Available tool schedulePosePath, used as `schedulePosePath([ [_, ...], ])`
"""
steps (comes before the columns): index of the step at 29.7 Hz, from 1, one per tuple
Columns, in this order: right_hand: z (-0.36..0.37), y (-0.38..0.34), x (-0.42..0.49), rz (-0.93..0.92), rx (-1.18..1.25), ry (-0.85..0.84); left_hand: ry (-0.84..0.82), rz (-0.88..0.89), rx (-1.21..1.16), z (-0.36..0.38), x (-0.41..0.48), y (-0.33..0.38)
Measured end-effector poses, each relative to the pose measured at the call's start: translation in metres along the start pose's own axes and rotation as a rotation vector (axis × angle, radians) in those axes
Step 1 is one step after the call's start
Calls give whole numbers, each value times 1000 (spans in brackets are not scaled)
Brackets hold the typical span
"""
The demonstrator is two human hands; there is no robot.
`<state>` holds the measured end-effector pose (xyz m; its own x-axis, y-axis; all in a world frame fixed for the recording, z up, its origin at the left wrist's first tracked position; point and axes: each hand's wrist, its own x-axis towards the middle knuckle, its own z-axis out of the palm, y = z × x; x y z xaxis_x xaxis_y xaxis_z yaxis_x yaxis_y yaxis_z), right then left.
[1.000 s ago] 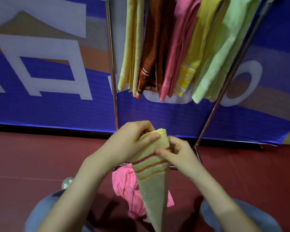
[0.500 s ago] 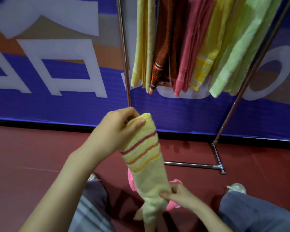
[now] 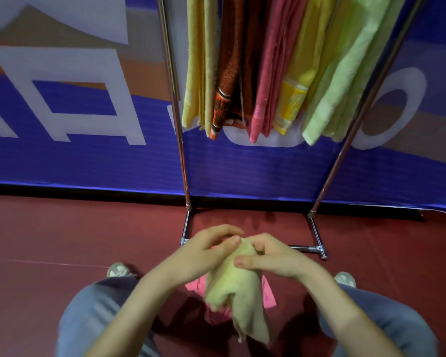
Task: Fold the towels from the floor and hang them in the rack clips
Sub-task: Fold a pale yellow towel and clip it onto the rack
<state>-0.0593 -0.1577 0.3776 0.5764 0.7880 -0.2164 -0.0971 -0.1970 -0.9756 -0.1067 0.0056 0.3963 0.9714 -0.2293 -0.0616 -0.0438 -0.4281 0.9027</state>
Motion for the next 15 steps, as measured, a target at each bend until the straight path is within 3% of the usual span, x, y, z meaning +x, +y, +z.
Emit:
schedulePosePath([
  [4,-3,-14,-7,-17,38,-41,12,57,-224,11,4,9],
  [10,-14,-18,-18,3,94,-120,-3,48,-264,14,2,13],
  [15,-15,-9,-29,28,151,-147,7,40,-430,13,1,20],
])
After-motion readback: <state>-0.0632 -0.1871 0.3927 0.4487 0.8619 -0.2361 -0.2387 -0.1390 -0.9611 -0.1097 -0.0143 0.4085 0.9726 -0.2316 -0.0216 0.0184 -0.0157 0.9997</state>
